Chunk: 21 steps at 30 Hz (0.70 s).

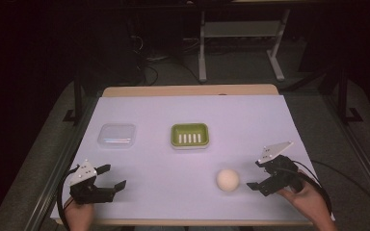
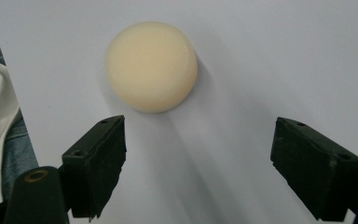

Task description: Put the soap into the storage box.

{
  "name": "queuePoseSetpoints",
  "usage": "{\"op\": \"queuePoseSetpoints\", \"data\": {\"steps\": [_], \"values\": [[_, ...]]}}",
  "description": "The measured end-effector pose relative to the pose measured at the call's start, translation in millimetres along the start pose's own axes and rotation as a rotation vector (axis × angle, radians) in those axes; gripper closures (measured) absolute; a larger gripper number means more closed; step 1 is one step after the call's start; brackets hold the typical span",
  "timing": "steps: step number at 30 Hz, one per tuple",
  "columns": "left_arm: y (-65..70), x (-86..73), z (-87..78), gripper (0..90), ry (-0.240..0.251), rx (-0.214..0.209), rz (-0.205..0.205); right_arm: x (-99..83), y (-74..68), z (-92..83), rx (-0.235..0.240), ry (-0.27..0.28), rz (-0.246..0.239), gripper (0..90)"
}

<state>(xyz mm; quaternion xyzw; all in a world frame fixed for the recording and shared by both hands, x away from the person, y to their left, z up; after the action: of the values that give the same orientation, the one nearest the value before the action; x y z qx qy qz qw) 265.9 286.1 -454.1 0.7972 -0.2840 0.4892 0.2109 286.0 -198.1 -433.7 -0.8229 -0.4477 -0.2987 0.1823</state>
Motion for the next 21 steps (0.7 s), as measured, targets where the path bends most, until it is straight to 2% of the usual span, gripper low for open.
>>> {"op": "queuePoseSetpoints", "data": {"steps": [6, 12, 16, 17, 21], "values": [[-1.2, 0.0, -0.8, 13.0, 0.000, 0.002, 0.007, 1.6, -0.2, 0.9, 0.005, -0.013, -0.004, 17.9], [-0.7, -0.4, -0.5, 13.0, -0.001, 0.002, -0.004, 6.9, -1.3, 3.2, 0.015, -0.016, -0.005, 17.9], [-1.7, -0.4, -0.8, 13.0, 0.001, 0.001, 0.004, 13.3, -1.1, 6.0, 0.022, -0.016, -0.019, 17.8], [-1.1, -0.6, -0.9, 13.0, 0.005, 0.004, -0.009, 14.5, -1.5, 6.8, 0.024, -0.016, -0.022, 17.9], [-2.0, -0.9, -2.3, 13.0, -0.001, 0.007, -0.007, 16.7, -3.1, 9.9, 0.029, -0.022, -0.029, 17.8]]}}
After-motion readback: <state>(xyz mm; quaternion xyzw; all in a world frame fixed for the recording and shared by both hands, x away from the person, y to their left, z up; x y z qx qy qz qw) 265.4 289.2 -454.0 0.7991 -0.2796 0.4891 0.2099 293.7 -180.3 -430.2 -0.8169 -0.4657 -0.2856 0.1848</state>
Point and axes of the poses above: each handheld gripper's, and its own axes: z roughly forward along the jaws, x roughly out of its top, y roughly to its right, the point moved 5 cm from there along z, roughly forward along the jaws, and after that the axes turned 6 degrees about y, right-handed, at the moved point
